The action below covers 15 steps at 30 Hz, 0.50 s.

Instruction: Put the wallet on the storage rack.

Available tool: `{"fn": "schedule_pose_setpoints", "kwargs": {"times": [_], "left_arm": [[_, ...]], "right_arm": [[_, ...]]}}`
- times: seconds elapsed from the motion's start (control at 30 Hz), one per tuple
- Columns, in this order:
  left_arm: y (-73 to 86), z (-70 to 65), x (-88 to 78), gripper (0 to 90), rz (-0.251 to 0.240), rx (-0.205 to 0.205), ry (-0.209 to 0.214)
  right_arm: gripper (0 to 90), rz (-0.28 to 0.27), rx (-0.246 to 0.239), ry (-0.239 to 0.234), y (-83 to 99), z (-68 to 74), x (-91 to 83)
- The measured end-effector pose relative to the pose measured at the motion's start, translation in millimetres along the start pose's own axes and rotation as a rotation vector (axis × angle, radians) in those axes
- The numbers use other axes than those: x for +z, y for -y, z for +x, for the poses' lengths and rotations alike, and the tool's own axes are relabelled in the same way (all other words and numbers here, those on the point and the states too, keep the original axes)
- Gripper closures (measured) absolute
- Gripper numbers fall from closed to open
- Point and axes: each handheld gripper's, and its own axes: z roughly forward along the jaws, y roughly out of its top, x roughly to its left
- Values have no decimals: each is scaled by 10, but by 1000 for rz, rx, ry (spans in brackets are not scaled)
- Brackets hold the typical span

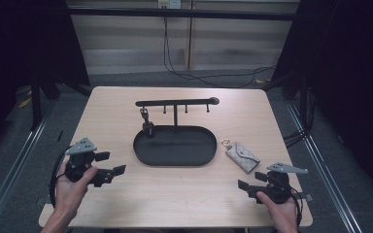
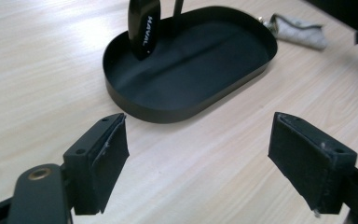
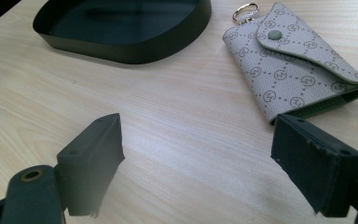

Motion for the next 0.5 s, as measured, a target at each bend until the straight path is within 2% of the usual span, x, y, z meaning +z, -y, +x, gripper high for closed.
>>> {"fn": "schedule_pose_setpoints", "kwargs": {"times": [0.07, 0.23, 0.3, 0.33, 0.37, 0.5], "left_arm": [[87, -7, -2, 168, 13, -14, 19], [248, -23, -56, 167, -6, -23, 31], [334, -11, -90, 161, -19, -45, 55], [385, -9, -104, 160, -31, -56, 49], [440, -4, -115, 159, -22, -61, 33], [602, 27, -129, 162, -13, -74, 23]], "right_arm": [[161, -6, 4, -3, -6, -7, -5], [161, 1, 12, -2, -22, -10, -15], [161, 1, 18, 2, -28, -14, -27], [161, 1, 23, 0, -31, -19, -36], [161, 2, 27, -5, -36, -23, -49], [164, -2, 27, -6, -80, -38, -103]]}}
